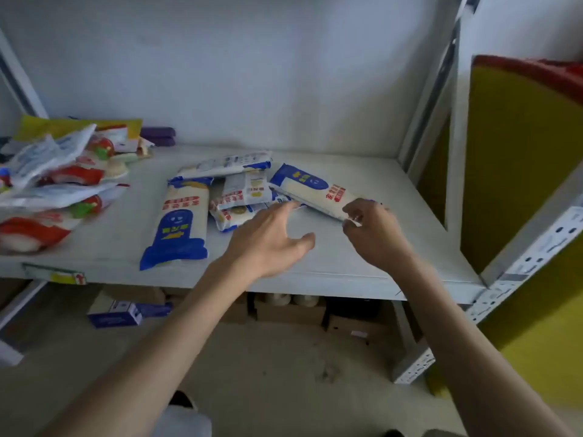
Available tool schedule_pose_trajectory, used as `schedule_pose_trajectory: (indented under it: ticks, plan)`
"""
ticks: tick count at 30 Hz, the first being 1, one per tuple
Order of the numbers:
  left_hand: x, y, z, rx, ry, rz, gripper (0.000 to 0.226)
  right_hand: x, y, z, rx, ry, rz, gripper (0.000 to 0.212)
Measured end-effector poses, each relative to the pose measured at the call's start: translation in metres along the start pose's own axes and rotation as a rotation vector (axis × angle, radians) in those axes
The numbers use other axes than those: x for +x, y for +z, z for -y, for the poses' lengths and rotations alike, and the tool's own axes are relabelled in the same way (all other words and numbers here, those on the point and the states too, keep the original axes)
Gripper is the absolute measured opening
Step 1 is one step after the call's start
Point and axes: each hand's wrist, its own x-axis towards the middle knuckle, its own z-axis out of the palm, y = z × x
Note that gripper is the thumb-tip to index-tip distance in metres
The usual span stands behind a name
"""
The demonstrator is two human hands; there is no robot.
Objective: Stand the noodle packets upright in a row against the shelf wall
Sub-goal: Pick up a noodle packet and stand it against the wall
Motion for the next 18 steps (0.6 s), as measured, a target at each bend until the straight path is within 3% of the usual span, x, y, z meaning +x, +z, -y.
schedule_pose_trajectory:
  ticks: [8, 13, 15, 18]
  plan:
    - [0.054, 0.005, 0.007, -0.014, -0.077, 0.084, 0.071, 0.047, 0.008, -0.016, -0.019, 0.029, 0.015, 0.038]
    - [0.081, 0.009, 0.011, -0.195, -0.182, 0.226, 0.077, 0.074, 0.015, -0.027, -0.009, 0.043, 0.037, 0.043]
    - [0.09, 0.009, 0.013, -0.275, -0.204, 0.241, 0.068, 0.081, 0.017, -0.03, -0.016, 0.047, 0.074, 0.046]
    - [0.101, 0.014, 0.015, -0.537, -0.281, 0.275, 0.03, 0.092, 0.017, -0.035, -0.012, 0.059, 0.112, 0.05]
